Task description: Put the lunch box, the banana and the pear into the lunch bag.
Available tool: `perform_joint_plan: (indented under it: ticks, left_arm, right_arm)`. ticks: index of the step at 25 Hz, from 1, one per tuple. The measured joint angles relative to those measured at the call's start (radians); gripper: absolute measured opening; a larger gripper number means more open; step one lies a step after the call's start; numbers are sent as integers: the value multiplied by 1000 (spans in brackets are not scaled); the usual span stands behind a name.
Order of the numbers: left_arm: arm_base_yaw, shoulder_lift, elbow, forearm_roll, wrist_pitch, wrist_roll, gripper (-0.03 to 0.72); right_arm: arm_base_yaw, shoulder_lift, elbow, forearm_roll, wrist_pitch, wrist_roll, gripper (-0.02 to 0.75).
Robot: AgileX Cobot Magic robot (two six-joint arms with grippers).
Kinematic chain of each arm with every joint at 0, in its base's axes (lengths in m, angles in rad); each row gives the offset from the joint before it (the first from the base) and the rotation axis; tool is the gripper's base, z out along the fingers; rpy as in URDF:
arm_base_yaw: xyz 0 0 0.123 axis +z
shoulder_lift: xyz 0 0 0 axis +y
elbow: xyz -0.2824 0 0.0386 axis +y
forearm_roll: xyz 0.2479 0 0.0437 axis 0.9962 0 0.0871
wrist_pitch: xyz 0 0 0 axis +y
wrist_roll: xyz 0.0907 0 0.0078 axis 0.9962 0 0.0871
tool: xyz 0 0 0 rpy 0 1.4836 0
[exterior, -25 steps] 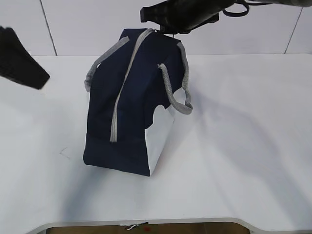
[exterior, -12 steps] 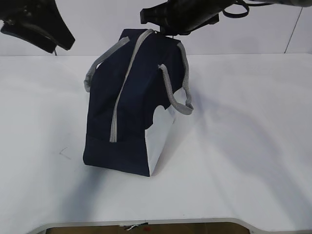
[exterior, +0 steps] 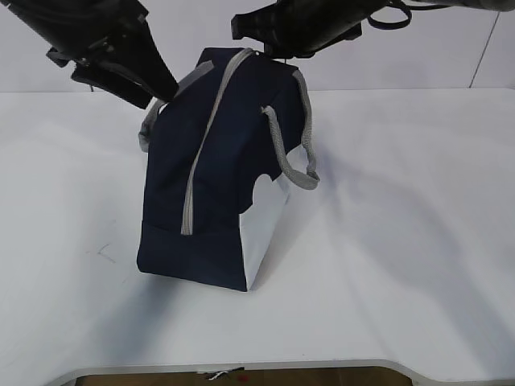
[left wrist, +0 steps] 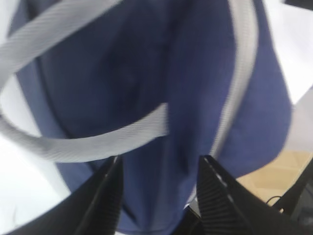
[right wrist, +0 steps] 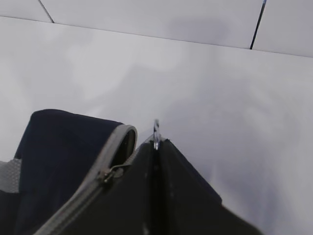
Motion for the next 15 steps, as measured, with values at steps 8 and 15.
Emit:
perform_joint_plan:
  ticks: [8, 15]
  left_arm:
    - [-29, 16, -6, -20, 0, 21, 370]
    - [-31, 69, -34, -53, -2, 55, 221]
  right_arm:
    - [0, 0, -44, 0, 0, 0, 17]
    - [0, -2, -61, 7, 2, 0, 17]
